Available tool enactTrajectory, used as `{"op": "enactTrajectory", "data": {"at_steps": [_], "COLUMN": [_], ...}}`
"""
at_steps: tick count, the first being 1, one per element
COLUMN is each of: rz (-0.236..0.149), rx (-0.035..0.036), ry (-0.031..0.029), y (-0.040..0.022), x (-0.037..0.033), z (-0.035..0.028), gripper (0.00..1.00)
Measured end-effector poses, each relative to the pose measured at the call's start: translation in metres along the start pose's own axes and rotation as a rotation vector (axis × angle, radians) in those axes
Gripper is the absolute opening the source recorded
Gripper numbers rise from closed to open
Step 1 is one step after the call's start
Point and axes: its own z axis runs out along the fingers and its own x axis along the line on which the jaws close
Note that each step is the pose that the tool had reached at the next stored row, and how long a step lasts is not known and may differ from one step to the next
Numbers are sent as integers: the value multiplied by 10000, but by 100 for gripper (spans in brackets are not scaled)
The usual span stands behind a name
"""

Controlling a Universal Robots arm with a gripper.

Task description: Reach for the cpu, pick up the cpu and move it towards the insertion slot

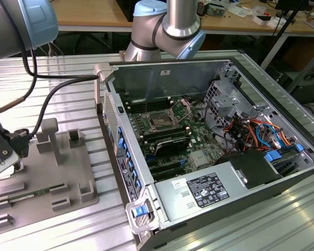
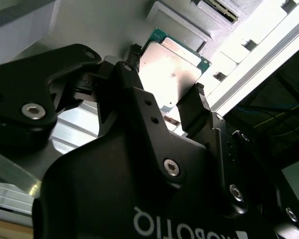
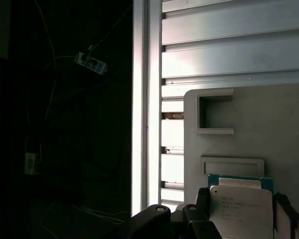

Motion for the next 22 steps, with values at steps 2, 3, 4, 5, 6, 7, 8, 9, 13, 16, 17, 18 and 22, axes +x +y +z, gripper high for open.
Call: {"op": "enactTrajectory", "data": {"at_steps": [2,3,4,5,6,7,8,9,13,16,17,18,22], "rz": [0,0,0,0,0,0,1,0,0,0,0,0,0], "rx": [1,0,1,1,1,1,1,0,0,0,0,0,1], "ry": [-1,0,1,1,1,0,1,-2,-1,0,0,-1,0], "y": [0,0,0,1,1,1,2,2,2,3,3,3,3], "x": [0,0,0,0,0,0,0,-1,0,-1,-1,-1,0], "z": [-6,-10,-18,-26,-34,-41,-48,-55,-64,-81,-83,-87,-93], "gripper": [55,55,55,55,55,55,55,55,55,55,55,55,55]}}
